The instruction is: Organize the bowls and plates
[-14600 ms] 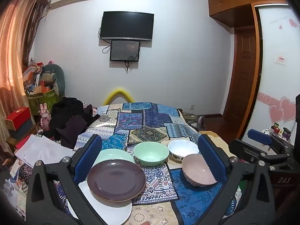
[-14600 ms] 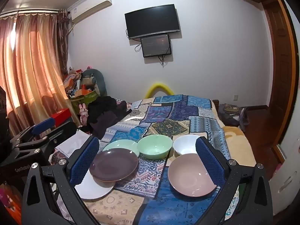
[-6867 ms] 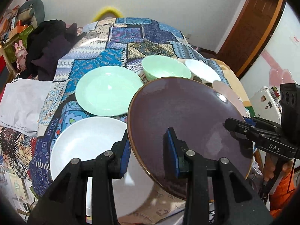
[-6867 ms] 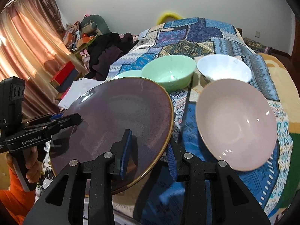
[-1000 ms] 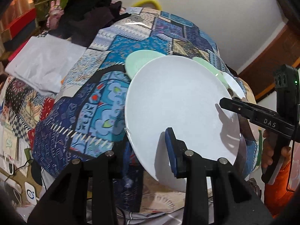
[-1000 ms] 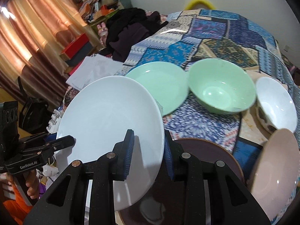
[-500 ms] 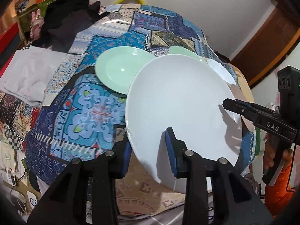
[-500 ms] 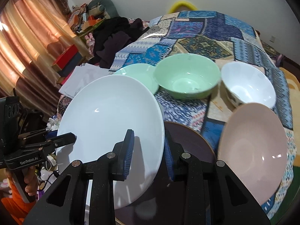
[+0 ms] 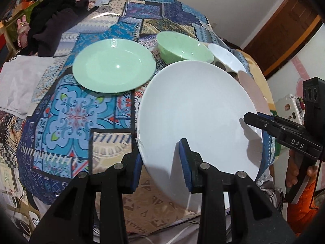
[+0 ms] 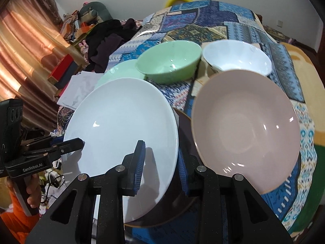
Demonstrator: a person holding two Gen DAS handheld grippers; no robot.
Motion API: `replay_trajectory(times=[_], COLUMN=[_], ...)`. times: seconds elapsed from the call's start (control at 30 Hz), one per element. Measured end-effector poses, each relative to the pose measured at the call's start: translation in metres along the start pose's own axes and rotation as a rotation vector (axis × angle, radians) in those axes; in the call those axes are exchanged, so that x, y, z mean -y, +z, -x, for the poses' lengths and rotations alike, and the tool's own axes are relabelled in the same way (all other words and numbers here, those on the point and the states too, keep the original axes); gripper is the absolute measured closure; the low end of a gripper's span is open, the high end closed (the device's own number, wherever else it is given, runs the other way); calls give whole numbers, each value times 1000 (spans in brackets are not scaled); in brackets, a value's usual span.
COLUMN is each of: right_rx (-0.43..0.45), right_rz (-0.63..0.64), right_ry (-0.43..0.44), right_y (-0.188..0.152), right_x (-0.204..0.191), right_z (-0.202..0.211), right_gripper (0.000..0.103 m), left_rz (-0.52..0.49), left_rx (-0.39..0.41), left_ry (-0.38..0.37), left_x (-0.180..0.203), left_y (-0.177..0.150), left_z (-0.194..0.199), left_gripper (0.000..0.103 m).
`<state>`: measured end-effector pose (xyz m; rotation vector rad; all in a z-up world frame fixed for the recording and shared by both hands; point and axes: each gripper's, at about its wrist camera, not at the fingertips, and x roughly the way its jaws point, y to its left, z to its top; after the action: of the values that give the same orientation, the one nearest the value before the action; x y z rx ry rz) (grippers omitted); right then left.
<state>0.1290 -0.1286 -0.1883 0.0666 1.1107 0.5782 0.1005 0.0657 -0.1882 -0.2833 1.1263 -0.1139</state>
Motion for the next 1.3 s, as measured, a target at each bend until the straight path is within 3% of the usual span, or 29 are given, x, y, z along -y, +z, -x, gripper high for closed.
replay_trajectory(times=[0.77, 1.3], right_rx=[-58, -60], right_rz=[-72, -101], right_ry=[14, 29], right_y=[-24, -23], right_x=[19, 26], right_z=[-9, -4], right_gripper=[74, 73], left_rz=[3, -12], left_rx=[-87, -86], left_ry=[3, 5], left_x=[5, 5], left_y=[-3, 7], left_z=[-34, -46], left_gripper=[68, 68])
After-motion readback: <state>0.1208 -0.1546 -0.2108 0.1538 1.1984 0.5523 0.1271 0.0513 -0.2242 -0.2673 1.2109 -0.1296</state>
